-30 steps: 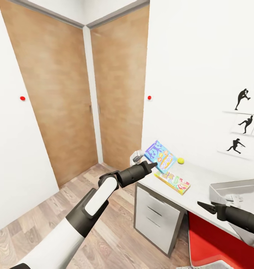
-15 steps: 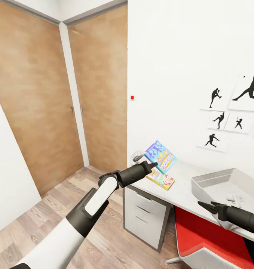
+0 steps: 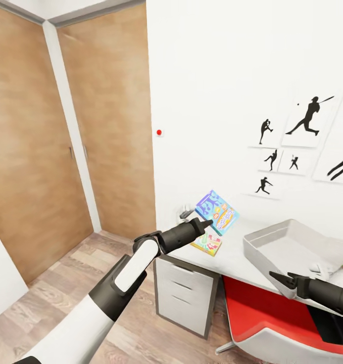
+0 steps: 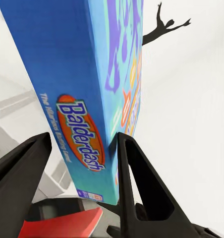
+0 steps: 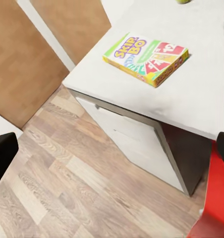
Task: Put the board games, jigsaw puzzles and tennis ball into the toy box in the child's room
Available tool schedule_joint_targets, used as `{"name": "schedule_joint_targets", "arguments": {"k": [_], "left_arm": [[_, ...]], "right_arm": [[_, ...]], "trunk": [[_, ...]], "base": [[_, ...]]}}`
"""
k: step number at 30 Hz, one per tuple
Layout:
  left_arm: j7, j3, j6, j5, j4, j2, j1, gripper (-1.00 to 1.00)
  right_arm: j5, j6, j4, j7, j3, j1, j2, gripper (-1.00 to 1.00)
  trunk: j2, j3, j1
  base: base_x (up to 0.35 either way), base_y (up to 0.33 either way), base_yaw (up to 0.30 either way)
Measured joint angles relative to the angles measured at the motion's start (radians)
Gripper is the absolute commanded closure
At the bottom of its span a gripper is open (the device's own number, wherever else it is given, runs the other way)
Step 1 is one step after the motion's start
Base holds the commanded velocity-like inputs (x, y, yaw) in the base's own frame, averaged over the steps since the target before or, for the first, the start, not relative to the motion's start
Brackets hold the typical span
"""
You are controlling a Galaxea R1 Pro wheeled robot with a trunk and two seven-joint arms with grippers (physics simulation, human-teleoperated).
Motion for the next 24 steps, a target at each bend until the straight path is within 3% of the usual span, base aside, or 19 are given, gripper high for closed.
{"name": "schedule_joint_targets", "arguments": {"k": [24], "left_arm": [[-0.013,0.004,-0.001,0.002,-0.009,0.001,0.001,1.00]], "right_arm": [[0.000,0.001,0.000,0.000,-0.030,-0.005,0.000,-1.00]], "trunk": [[0.000,0.002,0.000]], "base": [[0.003,0.004,-0.271]]}}
